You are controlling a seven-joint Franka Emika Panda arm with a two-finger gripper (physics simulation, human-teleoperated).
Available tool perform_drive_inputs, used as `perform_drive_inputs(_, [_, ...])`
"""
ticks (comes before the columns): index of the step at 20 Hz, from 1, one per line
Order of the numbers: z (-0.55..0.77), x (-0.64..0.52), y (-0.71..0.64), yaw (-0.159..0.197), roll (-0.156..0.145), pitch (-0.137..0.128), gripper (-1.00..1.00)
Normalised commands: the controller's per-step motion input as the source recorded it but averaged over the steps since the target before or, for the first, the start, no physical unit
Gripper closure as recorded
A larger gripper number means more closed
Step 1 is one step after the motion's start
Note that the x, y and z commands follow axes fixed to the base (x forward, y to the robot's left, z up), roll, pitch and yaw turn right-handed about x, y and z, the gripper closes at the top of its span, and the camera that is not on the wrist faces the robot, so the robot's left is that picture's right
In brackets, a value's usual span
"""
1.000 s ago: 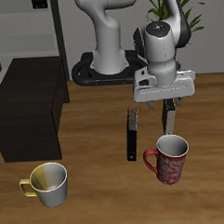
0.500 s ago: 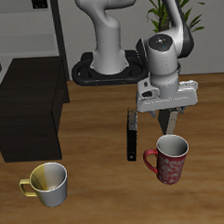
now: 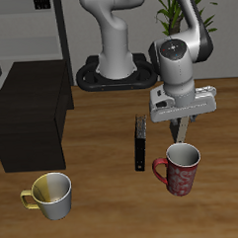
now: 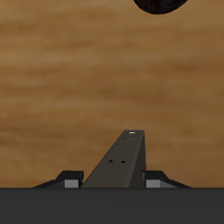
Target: Place the yellow book upright on top of the shelf
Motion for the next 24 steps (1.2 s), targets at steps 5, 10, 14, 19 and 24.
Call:
perform_drive_inputs(5, [0.12,0.01,-0.08,-0.003,0.003,-0.012,1.0])
perform_drive_inputs(10, [0.2,-0.03,-0.14,-0.009,0.002,-0.011,1.0])
perform_drive_inputs(14, [0.32,-0.09,-0.26,-0.017,0.026,0.006,1.0])
perform_drive_inputs(19, [0.41,-0.09,-0.42,0.006,-0.002,0.004,1.0])
perform_drive_inputs(24, [0.28,-0.14,-0.53,0.022,-0.022,0.028,1.0])
